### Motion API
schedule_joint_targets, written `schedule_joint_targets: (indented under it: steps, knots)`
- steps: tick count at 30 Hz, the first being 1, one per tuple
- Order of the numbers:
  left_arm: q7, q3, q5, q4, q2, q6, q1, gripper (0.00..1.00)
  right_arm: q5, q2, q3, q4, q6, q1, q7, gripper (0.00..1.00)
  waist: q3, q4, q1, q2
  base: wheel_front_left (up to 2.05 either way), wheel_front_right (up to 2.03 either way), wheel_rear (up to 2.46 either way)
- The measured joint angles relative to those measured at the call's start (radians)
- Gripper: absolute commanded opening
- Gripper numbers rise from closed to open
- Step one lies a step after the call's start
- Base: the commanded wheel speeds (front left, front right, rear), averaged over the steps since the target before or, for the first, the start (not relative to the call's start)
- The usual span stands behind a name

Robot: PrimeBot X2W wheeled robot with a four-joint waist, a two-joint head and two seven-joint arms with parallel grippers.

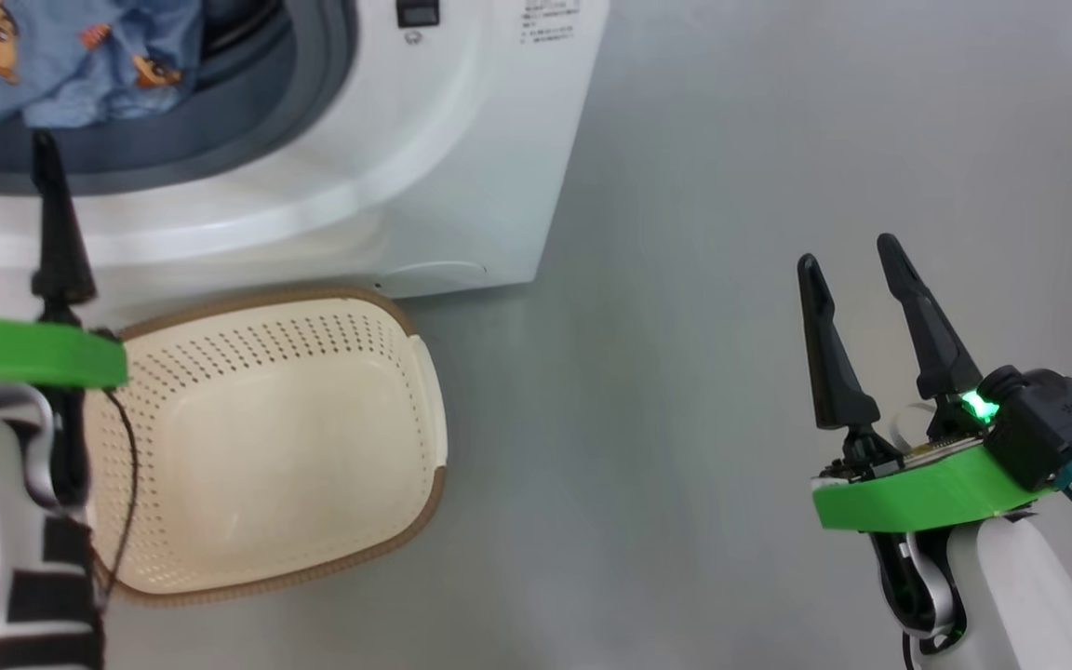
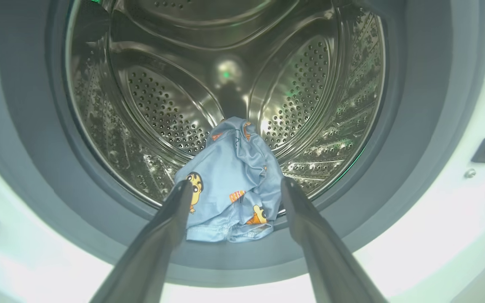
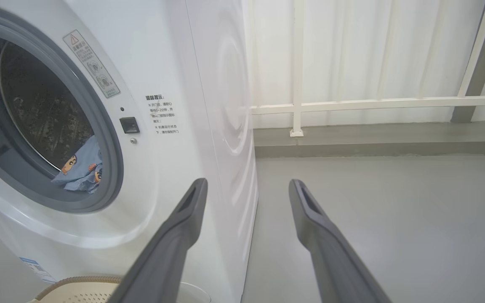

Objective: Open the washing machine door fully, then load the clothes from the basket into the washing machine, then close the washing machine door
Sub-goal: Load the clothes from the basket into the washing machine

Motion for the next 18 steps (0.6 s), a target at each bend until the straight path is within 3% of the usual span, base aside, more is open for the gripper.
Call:
schedule_joint_targets:
  steps: [18]
  knots:
    - [0.0, -0.015, -0.001, -0.152, -0.049, -0.001, 0.3, 1.0, 0.002, -0.042, -0.029, 0.015, 0.0, 0.127, 0.0, 1.0, -0.165, 0.071, -0.0001, 0.0, 0.0, 0.0, 0.0]
